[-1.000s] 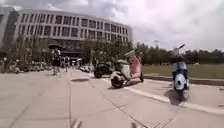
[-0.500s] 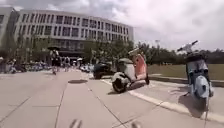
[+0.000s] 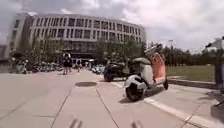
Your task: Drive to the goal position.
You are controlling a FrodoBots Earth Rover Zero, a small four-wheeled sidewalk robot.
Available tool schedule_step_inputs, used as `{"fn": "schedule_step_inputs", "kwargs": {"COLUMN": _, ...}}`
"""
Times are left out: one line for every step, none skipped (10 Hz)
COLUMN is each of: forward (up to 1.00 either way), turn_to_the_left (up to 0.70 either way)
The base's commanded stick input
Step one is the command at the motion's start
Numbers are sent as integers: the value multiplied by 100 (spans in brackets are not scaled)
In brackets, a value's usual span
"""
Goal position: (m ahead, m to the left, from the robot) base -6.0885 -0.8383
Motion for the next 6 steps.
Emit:
{"fn": "schedule_step_inputs", "kwargs": {"forward": 85, "turn_to_the_left": -1}}
{"fn": "schedule_step_inputs", "kwargs": {"forward": 85, "turn_to_the_left": -1}}
{"fn": "schedule_step_inputs", "kwargs": {"forward": 85, "turn_to_the_left": -1}}
{"fn": "schedule_step_inputs", "kwargs": {"forward": 85, "turn_to_the_left": 1}}
{"fn": "schedule_step_inputs", "kwargs": {"forward": 85, "turn_to_the_left": 1}}
{"fn": "schedule_step_inputs", "kwargs": {"forward": 85, "turn_to_the_left": 1}}
